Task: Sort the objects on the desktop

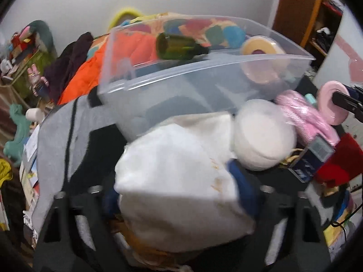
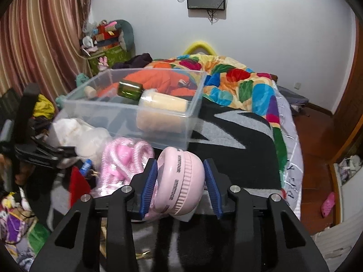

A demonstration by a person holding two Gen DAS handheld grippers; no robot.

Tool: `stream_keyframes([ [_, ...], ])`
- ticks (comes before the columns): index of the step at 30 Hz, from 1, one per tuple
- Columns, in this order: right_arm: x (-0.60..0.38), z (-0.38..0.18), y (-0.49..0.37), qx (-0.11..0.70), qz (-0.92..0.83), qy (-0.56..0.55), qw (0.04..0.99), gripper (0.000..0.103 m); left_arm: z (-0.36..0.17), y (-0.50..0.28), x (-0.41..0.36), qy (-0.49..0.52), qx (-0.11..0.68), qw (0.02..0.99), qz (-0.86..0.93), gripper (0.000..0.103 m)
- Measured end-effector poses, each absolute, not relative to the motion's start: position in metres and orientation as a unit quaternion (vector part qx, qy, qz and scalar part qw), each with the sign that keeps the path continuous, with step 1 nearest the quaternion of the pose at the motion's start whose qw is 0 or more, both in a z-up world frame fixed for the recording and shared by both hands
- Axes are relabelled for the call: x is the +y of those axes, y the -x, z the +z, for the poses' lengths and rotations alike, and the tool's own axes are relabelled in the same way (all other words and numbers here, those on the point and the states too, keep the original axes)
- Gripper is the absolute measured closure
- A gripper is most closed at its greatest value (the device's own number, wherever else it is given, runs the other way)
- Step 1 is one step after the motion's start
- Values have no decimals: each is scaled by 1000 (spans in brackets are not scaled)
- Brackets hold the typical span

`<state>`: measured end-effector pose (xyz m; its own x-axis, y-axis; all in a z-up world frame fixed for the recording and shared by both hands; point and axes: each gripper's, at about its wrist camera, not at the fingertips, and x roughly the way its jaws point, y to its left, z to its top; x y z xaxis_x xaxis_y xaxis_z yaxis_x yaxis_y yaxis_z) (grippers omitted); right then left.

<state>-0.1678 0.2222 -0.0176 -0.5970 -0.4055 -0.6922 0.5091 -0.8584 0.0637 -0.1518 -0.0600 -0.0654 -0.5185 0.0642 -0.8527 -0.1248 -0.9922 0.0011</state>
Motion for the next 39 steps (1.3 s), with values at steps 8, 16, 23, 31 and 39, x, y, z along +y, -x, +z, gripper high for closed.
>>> stream_keyframes([
  [8,217,7,155,64,-894,-345,280,65,-47,128,-66,462,10,44,885,63],
  [16,203,32,154,68,-901,-317,290,65,-16,118,-76,417,-5,47,908,64],
  [23,185,42,168,65,-902,-309,293,65,13,118,-90,380,-36,53,923,64],
  [31,151,48,192,67,-904,-304,294,65,39,134,-84,347,-31,64,935,64],
  [39,121,34,217,75,-896,-323,295,65,34,169,-86,346,-51,70,934,64],
])
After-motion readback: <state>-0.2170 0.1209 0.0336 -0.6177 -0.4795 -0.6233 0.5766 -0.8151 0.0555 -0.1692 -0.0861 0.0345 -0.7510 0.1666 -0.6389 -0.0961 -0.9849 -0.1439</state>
